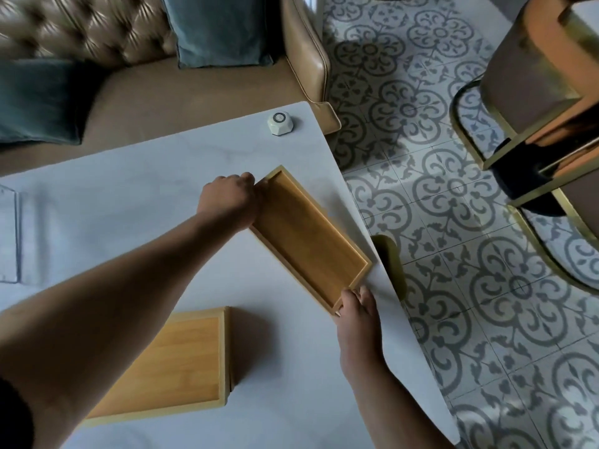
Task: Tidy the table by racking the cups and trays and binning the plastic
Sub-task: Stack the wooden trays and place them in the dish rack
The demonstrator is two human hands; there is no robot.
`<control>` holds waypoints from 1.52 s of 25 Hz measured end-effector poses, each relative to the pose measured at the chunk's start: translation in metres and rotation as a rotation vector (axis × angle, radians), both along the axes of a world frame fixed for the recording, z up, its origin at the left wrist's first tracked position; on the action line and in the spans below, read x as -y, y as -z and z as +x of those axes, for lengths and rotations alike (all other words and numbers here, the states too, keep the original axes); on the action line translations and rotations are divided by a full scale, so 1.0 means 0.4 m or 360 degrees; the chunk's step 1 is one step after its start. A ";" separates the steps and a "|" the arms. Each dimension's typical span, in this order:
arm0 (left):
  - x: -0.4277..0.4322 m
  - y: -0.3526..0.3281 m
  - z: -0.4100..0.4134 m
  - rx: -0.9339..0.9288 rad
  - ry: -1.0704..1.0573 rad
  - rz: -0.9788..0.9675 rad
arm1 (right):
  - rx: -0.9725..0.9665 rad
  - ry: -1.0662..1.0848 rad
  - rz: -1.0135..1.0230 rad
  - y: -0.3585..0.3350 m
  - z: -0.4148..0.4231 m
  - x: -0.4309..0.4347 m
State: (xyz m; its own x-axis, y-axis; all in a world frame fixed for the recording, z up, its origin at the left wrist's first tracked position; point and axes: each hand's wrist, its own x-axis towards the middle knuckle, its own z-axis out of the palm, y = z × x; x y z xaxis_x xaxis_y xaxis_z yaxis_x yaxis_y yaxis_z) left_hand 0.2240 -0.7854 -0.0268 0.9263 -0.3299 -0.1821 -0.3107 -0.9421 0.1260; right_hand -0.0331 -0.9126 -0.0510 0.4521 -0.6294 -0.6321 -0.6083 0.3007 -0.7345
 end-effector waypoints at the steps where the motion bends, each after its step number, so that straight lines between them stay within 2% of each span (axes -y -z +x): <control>1: -0.059 -0.022 -0.025 0.0036 -0.0015 -0.0028 | 0.0015 0.0043 -0.0007 0.003 0.000 -0.001; 9: -0.573 -0.129 -0.315 0.0012 -0.0515 -0.0219 | -0.0128 -0.0756 -0.0564 -0.065 0.011 -0.158; 16: -0.854 -0.048 -0.608 -0.0101 -0.0635 -0.0202 | -0.0201 -0.1065 -0.0885 -0.084 -0.096 -0.357; 19: -0.913 -0.015 -0.644 -0.0117 -0.0648 -0.0155 | -0.0212 -0.1135 -0.0968 -0.080 -0.104 -0.412; 34: -0.930 0.010 -0.506 -0.0111 -0.0467 0.0115 | -0.0305 -0.1075 -0.1067 -0.069 -0.034 -0.472; 36: -0.931 0.019 -0.509 -0.0151 -0.0523 0.0023 | -0.0347 -0.1119 -0.1012 -0.064 -0.035 -0.466; 38: -0.934 0.030 -0.505 -0.0350 -0.0760 -0.0232 | -0.0344 -0.1133 -0.0844 -0.050 -0.033 -0.459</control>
State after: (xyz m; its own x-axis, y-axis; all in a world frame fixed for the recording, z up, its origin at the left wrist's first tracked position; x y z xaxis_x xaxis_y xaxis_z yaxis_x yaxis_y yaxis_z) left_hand 0.0220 -0.4117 -0.0389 0.9245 0.0820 -0.3723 0.1960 -0.9399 0.2796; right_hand -0.0464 -0.7290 -0.0311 0.7503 -0.4793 -0.4554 -0.6611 -0.5430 -0.5178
